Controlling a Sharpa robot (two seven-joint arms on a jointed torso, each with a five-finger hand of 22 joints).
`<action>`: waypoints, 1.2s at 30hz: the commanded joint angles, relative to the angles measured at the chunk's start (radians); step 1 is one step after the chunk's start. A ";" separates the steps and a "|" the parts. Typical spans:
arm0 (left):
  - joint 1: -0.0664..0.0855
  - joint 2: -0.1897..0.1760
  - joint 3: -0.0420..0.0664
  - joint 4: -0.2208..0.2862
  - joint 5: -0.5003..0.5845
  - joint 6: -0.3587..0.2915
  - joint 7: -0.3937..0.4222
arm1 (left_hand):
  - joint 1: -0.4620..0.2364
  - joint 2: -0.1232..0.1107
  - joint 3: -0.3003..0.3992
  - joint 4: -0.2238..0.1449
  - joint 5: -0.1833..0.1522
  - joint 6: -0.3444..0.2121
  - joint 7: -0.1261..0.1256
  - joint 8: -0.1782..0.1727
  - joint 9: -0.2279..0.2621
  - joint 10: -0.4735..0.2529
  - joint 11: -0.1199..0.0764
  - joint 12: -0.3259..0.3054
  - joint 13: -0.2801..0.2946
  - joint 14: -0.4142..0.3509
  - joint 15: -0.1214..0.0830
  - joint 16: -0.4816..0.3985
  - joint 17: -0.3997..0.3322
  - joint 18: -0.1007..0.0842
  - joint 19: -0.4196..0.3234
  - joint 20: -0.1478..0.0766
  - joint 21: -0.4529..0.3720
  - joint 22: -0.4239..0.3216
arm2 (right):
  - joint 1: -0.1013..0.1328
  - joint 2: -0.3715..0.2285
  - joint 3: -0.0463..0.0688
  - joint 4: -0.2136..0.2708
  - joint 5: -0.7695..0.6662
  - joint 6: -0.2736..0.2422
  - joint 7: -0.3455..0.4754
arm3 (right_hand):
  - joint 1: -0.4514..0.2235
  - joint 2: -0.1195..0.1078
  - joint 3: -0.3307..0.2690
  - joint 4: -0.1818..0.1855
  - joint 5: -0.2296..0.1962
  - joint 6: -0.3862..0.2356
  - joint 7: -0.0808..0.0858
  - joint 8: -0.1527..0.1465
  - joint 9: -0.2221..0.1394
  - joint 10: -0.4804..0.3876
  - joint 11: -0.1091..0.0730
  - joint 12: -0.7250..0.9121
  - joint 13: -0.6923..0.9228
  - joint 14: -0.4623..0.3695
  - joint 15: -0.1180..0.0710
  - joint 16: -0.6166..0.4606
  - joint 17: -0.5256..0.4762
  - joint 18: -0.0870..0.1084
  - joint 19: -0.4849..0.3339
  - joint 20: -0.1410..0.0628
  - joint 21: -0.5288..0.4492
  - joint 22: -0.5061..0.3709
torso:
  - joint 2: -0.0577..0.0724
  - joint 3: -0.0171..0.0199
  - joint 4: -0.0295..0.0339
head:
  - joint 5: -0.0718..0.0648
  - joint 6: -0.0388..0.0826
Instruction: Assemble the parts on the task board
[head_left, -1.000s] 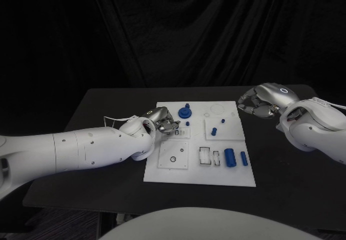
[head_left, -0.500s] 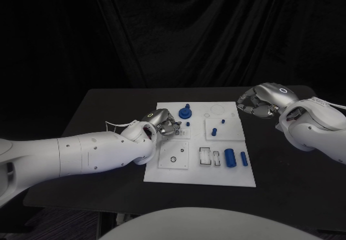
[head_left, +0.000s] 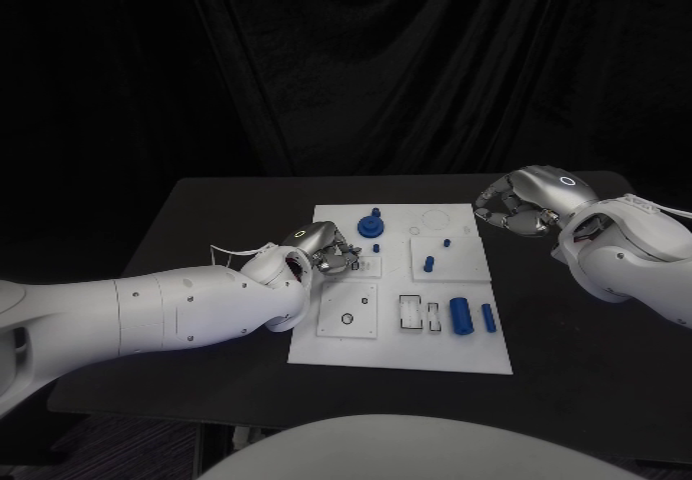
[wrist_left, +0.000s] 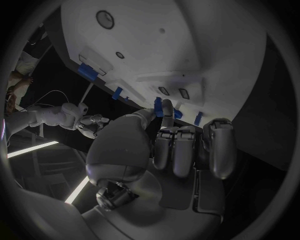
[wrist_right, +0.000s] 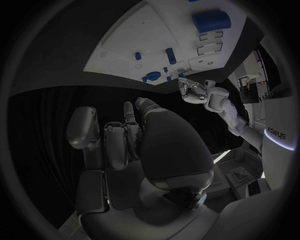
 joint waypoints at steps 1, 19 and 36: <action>-0.004 0.002 0.001 0.002 -0.005 0.022 0.001 | -0.009 -0.003 0.002 0.006 -0.006 0.000 -0.004 0.005 -0.002 0.104 -0.009 -0.001 0.262 0.104 -0.009 0.003 0.263 -0.001 0.010 -0.006 0.001 0.192 | -0.002 -0.001 0.001 0.001 -0.003 -0.008 -0.013 | 0.006 -0.004 0.008 0.001 0.006 0.007 0.001 -0.003 -0.002 -0.003 0.000 -0.005 0.090 0.046 0.003 -0.004 0.173 0.005 -0.008 -0.001 -0.006 0.140 | 0.000 -0.0012 0.0013 | 0.000 0.000; -0.018 0.011 0.001 -0.015 -0.005 0.015 0.003 | -0.014 -0.003 0.004 0.010 -0.014 -0.002 -0.003 0.003 -0.003 0.104 -0.009 -0.001 0.262 0.104 -0.009 0.003 0.263 -0.001 0.011 -0.006 0.002 0.192 | -0.004 -0.005 0.001 0.004 -0.003 -0.009 -0.011 | 0.006 -0.005 0.008 0.001 0.008 0.007 0.001 -0.003 -0.002 -0.002 0.000 -0.004 0.091 0.047 0.003 -0.004 0.174 0.004 -0.008 -0.001 -0.006 0.140 | -0.001 -0.0009 0.0018 | -0.003 0.000; -0.022 0.016 0.001 -0.023 -0.005 -0.007 0.011 | -0.015 -0.001 0.007 0.013 -0.017 -0.003 -0.003 0.002 -0.003 0.104 -0.009 -0.001 0.262 0.104 -0.009 0.003 0.263 -0.002 0.012 -0.007 0.004 0.193 | -0.005 -0.007 0.001 0.004 -0.003 -0.009 -0.010 | 0.006 -0.005 0.008 0.001 0.008 0.007 0.001 -0.003 -0.002 -0.002 0.000 -0.004 0.091 0.047 0.003 -0.004 0.174 0.004 -0.008 -0.001 -0.006 0.140 | -0.001 -0.0005 0.0014 | -0.002 0.000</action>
